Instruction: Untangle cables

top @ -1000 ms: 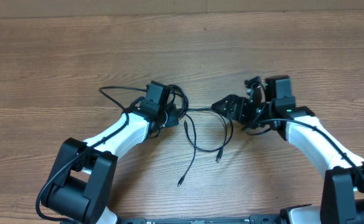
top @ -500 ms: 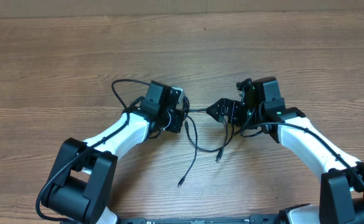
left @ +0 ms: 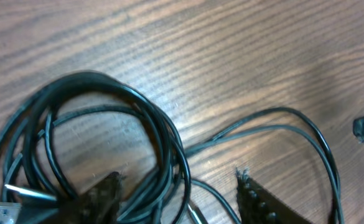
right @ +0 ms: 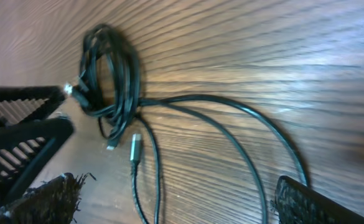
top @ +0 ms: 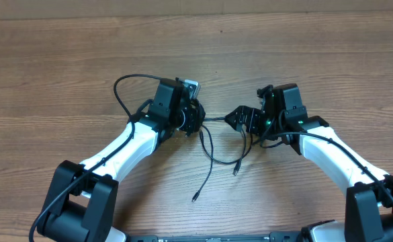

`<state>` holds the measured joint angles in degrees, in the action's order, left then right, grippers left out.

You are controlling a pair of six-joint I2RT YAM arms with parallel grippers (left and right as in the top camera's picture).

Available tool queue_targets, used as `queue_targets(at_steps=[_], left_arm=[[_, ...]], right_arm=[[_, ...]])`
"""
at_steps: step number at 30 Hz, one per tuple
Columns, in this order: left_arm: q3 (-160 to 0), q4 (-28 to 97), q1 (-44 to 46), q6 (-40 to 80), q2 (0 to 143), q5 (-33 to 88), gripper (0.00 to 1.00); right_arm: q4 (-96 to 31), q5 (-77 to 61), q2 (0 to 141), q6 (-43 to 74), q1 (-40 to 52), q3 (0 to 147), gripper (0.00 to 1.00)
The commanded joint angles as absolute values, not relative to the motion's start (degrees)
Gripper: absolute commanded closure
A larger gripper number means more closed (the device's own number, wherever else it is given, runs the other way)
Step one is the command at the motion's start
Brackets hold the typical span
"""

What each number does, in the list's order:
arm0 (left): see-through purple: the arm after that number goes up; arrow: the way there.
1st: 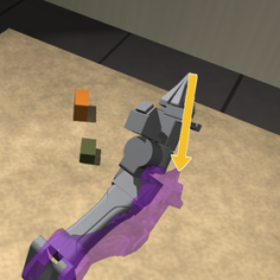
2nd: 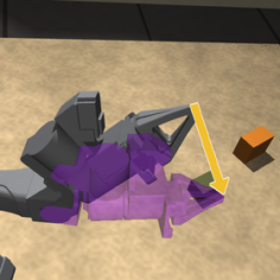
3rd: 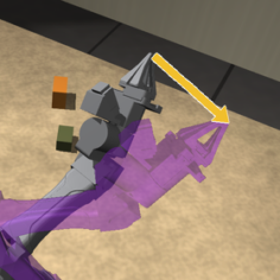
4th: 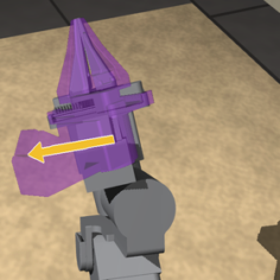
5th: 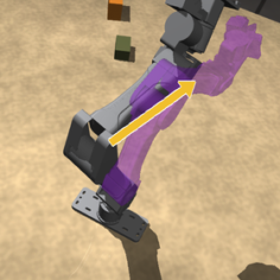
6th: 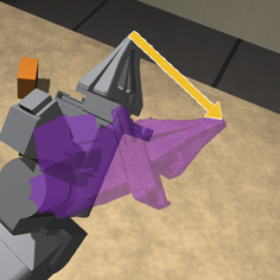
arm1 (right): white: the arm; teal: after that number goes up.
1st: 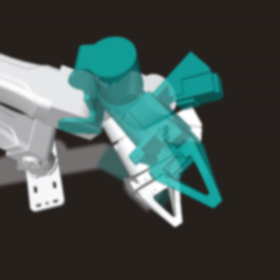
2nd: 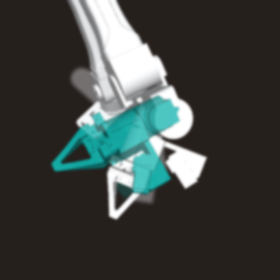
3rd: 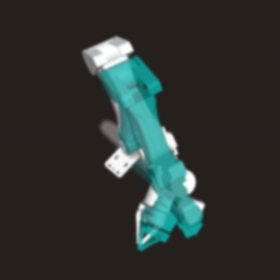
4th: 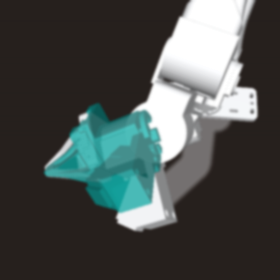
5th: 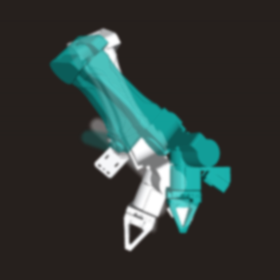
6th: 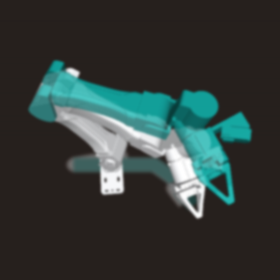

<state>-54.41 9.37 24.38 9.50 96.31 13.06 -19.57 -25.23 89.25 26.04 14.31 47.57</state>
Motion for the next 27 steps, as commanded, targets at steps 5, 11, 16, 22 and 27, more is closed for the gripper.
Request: queue_targets(at_steps=[5, 11, 16, 22, 27], left_arm=[[-55.5, 6.5, 25.2, 9.5, 99.0, 8.8, 0.50], [-55.5, 1.4, 25.3, 11.4, 103.3, 9.0, 0.50], [-55.5, -0.7, 25.9, 14.9, 106.2, 9.0, 0.50], [-55.5, -2.2, 27.5, 17.0, 109.6, 8.8, 0.48], [-55.5, -6.3, 28.5, 16.9, 112.0, 8.4, 0.87]], right_arm=[[-21.3, -18.9, 89.1, 34.7, 14.6, 47.2, 0.01], [-22.0, -18.9, 89.1, 34.7, 14.6, 47.2, 0.00], [-22.3, -18.9, 89.1, 34.7, 14.6, 47.2, 0.00], [-22.9, -18.9, 89.1, 34.7, 14.6, 47.2, 0.00], [-23.7, -19.1, 89.1, 34.7, 14.6, 47.2, 0.00]])
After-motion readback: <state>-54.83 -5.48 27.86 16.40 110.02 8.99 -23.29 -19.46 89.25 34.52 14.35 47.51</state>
